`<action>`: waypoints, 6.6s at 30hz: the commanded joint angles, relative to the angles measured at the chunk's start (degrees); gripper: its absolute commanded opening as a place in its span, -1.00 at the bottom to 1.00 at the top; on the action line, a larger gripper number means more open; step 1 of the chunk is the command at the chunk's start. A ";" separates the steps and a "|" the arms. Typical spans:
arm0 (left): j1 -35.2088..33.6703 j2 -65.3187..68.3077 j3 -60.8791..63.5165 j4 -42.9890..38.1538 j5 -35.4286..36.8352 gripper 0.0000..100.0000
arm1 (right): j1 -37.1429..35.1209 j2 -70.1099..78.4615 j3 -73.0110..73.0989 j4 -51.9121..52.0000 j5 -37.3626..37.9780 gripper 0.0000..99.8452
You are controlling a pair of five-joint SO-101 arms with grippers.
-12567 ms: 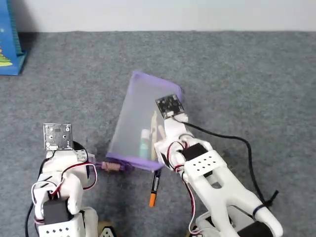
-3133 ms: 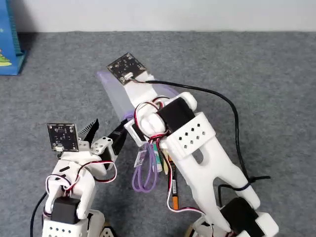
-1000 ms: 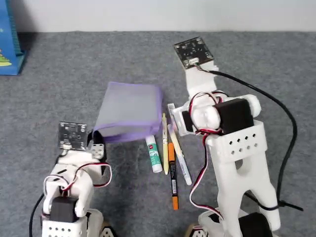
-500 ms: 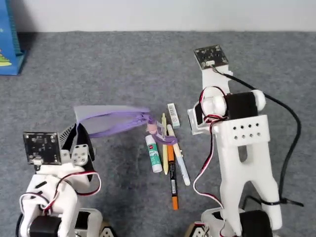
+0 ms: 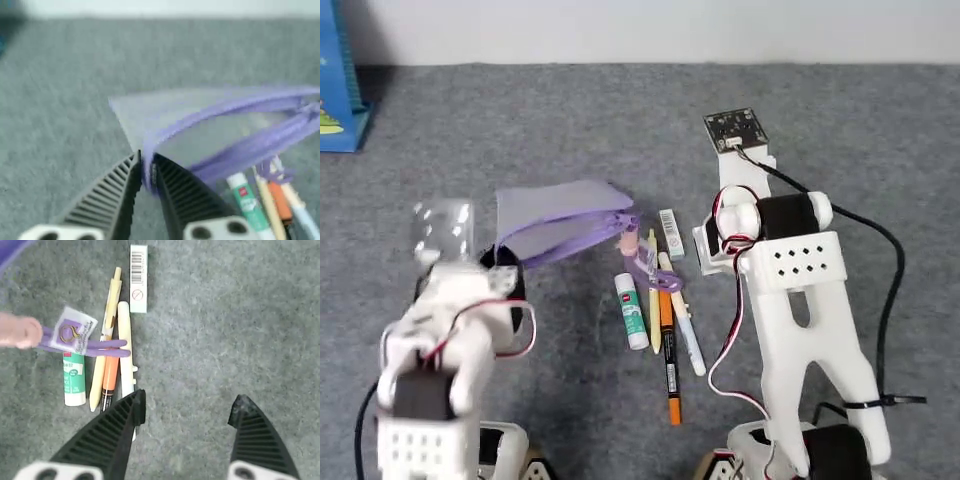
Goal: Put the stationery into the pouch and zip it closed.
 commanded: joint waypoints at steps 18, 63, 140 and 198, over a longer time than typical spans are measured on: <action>-4.31 29.10 -12.97 -6.33 -0.35 -0.98 | 0.31 -0.22 -0.35 -0.75 0.26 -0.45; -8.18 29.19 -43.21 27.43 1.93 -0.97 | -6.64 6.55 19.69 -30.37 -1.58 -0.45; -8.53 29.54 -39.08 25.93 2.29 -0.97 | -28.97 -56.57 39.21 -66.59 -15.30 -0.98; -8.53 29.54 -38.20 25.58 2.29 -0.97 | -18.51 -53.14 40.35 -49.19 -19.78 -0.72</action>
